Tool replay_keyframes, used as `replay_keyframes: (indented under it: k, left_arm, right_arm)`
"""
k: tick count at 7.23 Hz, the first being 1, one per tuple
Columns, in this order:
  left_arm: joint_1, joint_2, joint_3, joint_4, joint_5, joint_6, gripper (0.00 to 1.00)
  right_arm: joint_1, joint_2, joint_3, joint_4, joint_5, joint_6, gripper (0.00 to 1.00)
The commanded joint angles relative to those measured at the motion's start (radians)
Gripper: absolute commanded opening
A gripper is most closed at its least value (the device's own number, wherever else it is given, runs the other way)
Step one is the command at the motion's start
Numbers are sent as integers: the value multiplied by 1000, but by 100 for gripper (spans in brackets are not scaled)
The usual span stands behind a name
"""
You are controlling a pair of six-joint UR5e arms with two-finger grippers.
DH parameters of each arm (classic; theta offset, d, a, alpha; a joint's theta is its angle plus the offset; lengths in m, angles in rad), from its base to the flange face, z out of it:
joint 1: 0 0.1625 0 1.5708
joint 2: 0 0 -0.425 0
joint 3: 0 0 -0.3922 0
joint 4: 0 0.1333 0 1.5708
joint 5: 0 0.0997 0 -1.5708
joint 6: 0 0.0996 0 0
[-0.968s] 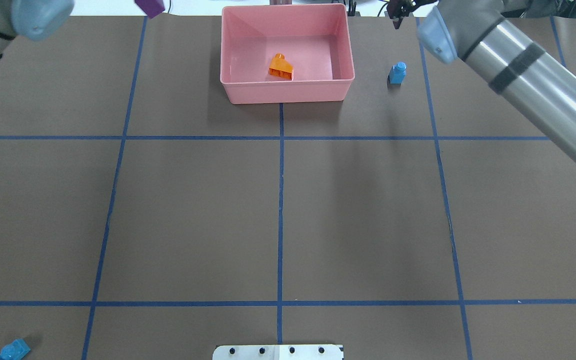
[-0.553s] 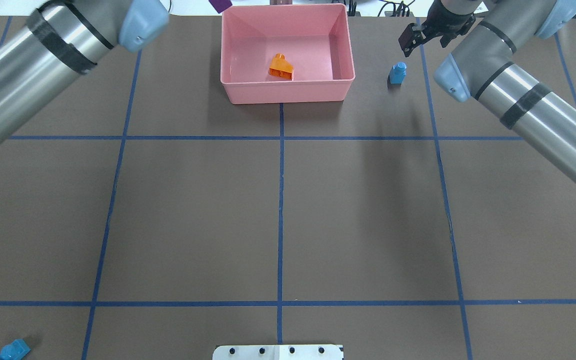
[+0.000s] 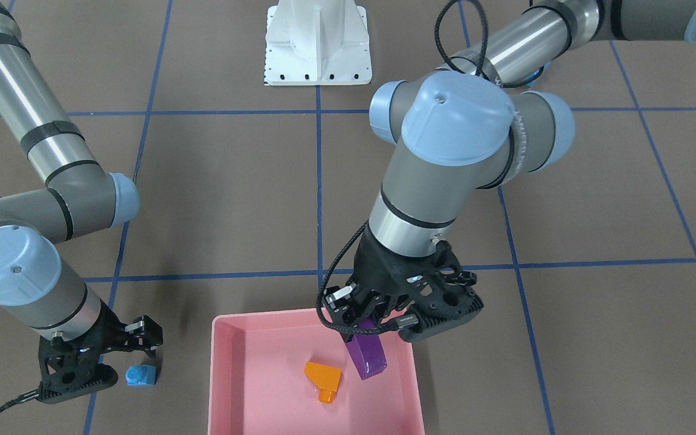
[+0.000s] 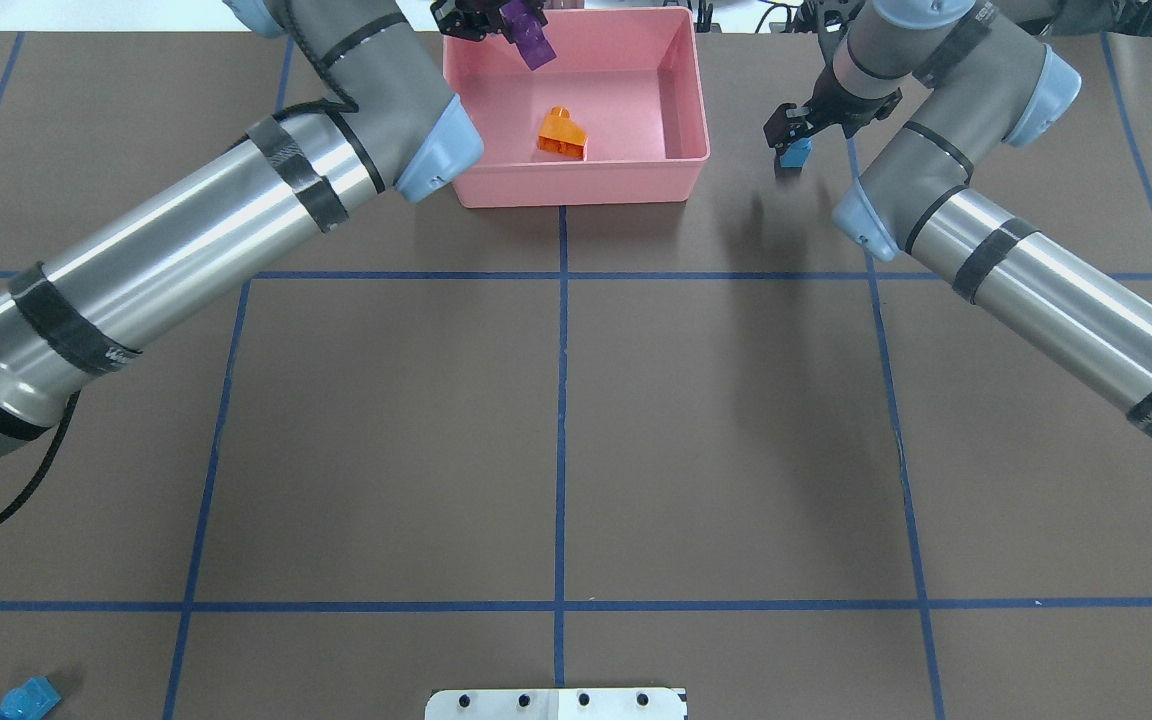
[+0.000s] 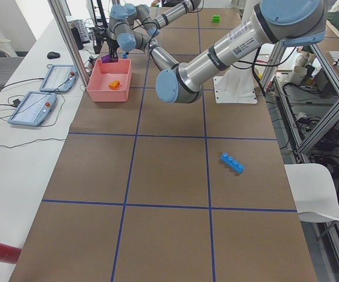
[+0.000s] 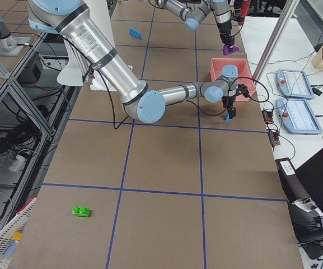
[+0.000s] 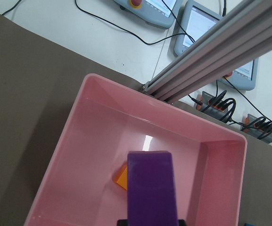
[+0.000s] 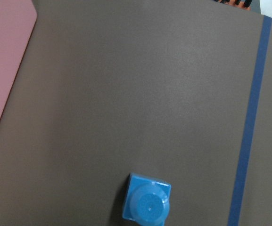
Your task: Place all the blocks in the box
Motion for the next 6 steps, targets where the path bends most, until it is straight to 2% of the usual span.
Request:
replay_keyframes:
  k: [1, 4, 5, 6]
  left_arm:
    - [50, -53, 150, -92, 106, -11, 0]
    - [67, -73, 269, -177, 152, -11, 1]
    - [75, -75, 277, -177, 155, 1, 99]
    - [92, -75, 277, -178, 195, 1, 100]
  right_arm:
    - [-13, 25, -57, 7, -8, 3, 99]
    - [-13, 28, -92, 7, -19, 3, 91]
    - [-13, 35, -98, 7, -20, 3, 85]
    - [-13, 46, -103, 7, -22, 4, 85]
